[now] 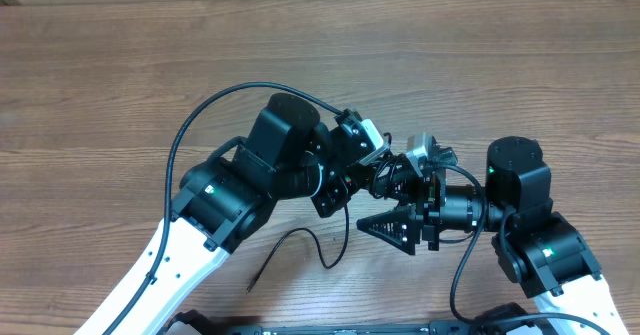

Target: Untangle cables

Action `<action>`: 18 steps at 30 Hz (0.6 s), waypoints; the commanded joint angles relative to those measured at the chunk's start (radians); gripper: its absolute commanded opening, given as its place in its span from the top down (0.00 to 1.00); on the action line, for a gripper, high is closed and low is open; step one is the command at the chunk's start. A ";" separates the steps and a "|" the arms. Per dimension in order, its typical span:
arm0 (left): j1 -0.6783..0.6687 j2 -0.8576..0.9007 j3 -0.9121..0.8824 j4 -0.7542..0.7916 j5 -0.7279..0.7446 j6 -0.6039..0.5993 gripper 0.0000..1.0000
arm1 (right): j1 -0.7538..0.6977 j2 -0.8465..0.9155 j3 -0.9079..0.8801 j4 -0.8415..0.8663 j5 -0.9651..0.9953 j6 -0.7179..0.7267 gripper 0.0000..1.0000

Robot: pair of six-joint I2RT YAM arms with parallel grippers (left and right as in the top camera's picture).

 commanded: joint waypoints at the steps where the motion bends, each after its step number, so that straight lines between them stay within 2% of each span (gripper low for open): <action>1: -0.005 -0.037 0.029 0.033 -0.102 -0.016 0.96 | 0.012 0.006 -0.009 -0.012 -0.101 -0.001 0.25; 3: -0.004 -0.037 0.029 0.033 -0.138 -0.031 0.96 | 0.012 0.006 -0.009 -0.010 -0.114 -0.001 0.27; 6: 0.004 -0.036 0.029 0.029 -0.213 -0.078 0.96 | 0.012 0.006 -0.009 0.016 -0.167 -0.001 0.34; 10: 0.020 -0.036 0.029 0.009 -0.231 -0.084 0.96 | 0.011 0.006 -0.009 0.119 -0.301 0.000 0.46; 14: 0.047 -0.036 0.029 -0.024 -0.233 -0.103 0.96 | 0.011 0.006 -0.009 0.218 -0.397 0.007 0.49; 18: 0.093 -0.036 0.029 -0.039 -0.232 -0.192 0.96 | 0.011 0.006 -0.009 0.233 -0.403 0.007 0.50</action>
